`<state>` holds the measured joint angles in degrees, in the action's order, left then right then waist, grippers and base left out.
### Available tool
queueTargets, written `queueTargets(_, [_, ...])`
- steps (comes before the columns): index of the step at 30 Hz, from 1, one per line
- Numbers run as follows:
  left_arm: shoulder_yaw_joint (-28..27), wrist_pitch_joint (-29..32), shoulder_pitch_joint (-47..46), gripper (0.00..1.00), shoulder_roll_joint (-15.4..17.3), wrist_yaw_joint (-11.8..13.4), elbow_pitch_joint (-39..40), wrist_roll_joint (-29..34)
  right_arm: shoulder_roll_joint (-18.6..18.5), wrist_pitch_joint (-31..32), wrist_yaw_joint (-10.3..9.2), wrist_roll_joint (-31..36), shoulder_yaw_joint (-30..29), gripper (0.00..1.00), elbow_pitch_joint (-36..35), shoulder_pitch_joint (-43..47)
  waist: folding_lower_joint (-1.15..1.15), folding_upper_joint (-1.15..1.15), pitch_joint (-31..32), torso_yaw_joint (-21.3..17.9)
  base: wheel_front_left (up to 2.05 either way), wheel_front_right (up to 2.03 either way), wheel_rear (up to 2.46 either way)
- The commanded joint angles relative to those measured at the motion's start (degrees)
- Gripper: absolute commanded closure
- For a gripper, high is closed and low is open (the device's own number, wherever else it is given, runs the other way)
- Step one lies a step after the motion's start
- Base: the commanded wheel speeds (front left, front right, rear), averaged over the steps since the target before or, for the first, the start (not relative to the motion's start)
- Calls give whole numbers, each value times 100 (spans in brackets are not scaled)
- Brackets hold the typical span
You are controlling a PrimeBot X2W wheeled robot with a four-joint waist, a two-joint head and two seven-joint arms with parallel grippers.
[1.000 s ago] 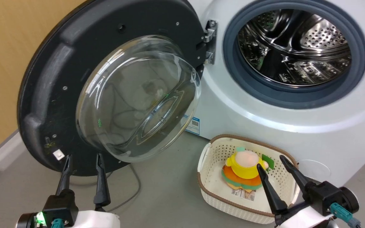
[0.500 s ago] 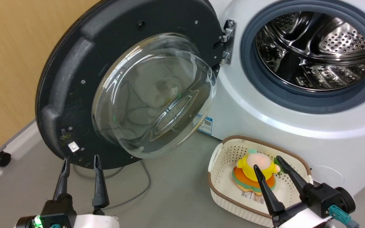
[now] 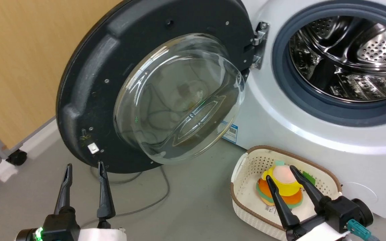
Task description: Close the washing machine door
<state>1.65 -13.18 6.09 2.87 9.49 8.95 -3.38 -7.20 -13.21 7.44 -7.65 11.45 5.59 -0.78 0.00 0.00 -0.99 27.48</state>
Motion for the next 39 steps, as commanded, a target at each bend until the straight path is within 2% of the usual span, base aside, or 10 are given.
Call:
queueTargets(1, [13, -57, 88, 0, 1, 50, 47, -38, -34, -53, 4, -51, 36, 0, 27, -102, 0, 0, -4, 53, 0, 0, 0])
queueTargets(12, [4, -182, 140, 0, 0, 100, 83, -106, -42, -179, 5, -106, 91, 0, 63, -55, 0, 0, 3, 299, 0, 0, 0])
queueTargets(22, [9, -182, 105, 0, 0, 31, 9, -127, -11, -179, 5, -85, 2, 0, 39, 29, 0, 0, 11, 294, 0, 0, 0])
queueTargets(23, [9, -182, 100, 37, 0, 16, -6, -140, -7, -179, 5, -83, -3, 0, 36, 36, 0, 0, 11, 294, 0, 0, 0])
queueTargets(24, [5, -182, 90, 95, 0, -12, -17, -177, -4, -179, 5, -80, -10, 0, 33, 43, 0, 0, 11, 295, 0, 0, 0])
queueTargets(25, [-9, -182, 73, 100, 0, -51, -25, -244, 1, -179, 5, -78, -19, 0, 27, 50, 0, 0, 8, 297, 0, 0, 0])
queueTargets(30, [-271, -182, -221, 100, 44, -415, -30, -482, 13, -179, 5, -55, -75, 0, -19, 104, 0, 0, -6, 304, 0, 0, 0])
queueTargets(33, [-700, -182, -596, 100, 24, -665, -107, -1307, 28, -179, 5, -17, -164, 0, -83, 174, 0, 0, -74, 299, 0, 0, 0])
queueTargets(35, [-877, -182, -902, 100, 49, -856, -260, -1591, 33, -179, 5, 16, -229, 0, -143, 228, 0, 0, -142, 297, 0, 0, 0])
queueTargets(39, [-1250, -52, -1697, 100, 312, -1109, -757, -2206, 37, -179, 5, 123, -396, 0, -242, 343, 0, 0, -262, 292, 0, 0, 0])
